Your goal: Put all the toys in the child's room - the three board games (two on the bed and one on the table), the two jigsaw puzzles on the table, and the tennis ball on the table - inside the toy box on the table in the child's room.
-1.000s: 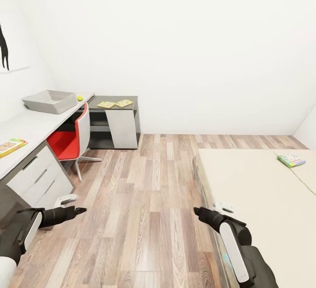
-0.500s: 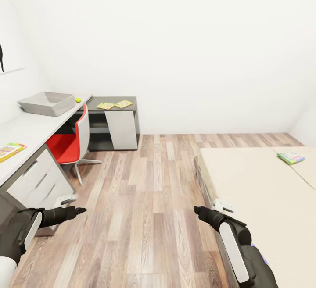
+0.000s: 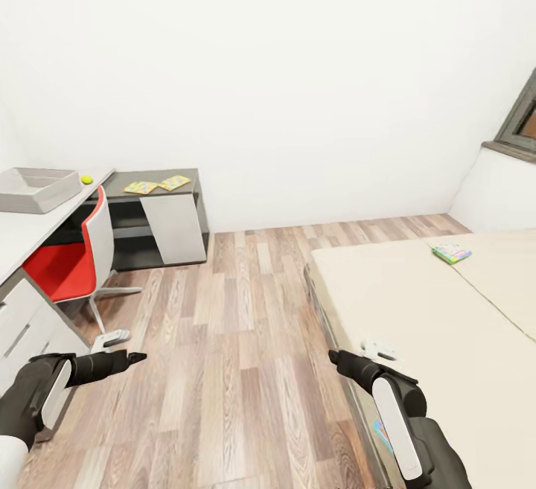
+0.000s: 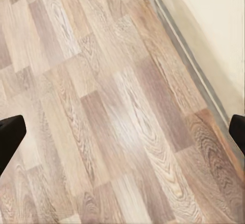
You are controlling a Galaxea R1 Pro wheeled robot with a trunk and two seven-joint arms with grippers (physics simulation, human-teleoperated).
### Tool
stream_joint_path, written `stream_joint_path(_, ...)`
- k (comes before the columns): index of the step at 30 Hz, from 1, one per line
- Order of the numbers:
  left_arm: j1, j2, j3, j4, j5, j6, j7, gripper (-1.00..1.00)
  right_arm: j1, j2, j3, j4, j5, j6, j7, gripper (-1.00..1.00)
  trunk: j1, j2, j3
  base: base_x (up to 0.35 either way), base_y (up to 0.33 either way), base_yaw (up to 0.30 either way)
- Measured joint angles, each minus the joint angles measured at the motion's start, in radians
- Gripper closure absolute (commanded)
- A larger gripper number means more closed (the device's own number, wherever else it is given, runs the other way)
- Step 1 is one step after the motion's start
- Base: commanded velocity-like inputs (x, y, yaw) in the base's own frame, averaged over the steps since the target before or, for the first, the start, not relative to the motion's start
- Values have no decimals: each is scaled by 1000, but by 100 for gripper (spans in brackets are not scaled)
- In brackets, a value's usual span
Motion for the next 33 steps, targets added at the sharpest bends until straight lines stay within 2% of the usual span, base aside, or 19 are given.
stream_joint_path(16,0,0,0,0,0,0,0,-100,0,-1,-1,1,-1,0,0,-100,0,0,0,6,217,-280)
stream_joint_path(33,0,0,0,0,0,0,0,-100,0,0,-5,17,0,0,0,-100,0,0,0,0,16,-280)
